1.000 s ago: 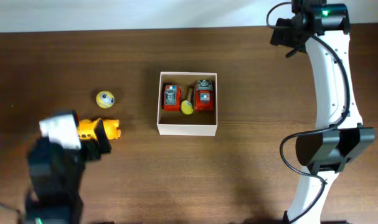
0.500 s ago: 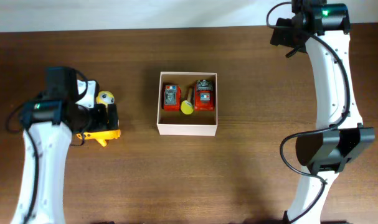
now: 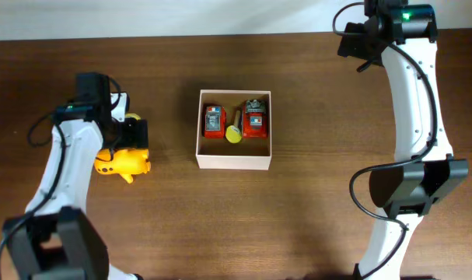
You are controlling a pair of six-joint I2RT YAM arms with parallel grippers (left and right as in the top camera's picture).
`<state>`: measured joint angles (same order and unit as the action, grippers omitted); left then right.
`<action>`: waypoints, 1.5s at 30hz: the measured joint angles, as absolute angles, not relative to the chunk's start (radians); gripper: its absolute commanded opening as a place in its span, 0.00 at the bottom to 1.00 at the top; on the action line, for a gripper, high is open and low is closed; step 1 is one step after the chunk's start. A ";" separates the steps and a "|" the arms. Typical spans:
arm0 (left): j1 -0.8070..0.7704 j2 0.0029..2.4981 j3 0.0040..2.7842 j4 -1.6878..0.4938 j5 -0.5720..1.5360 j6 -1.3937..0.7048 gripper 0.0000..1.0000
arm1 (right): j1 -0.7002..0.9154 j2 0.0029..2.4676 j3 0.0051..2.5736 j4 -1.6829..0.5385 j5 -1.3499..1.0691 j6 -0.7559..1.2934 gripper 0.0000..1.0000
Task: Pack container
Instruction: 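Move the left gripper over the orange rubber toy, then lower the left gripper and close it on the orange toy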
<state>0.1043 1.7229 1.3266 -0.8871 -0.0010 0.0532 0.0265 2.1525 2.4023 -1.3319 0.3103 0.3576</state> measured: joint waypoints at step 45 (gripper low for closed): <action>0.160 1.877 1.505 -1.055 -0.042 -0.050 0.62 | 0.027 2.152 2.402 -1.332 0.311 0.357 0.99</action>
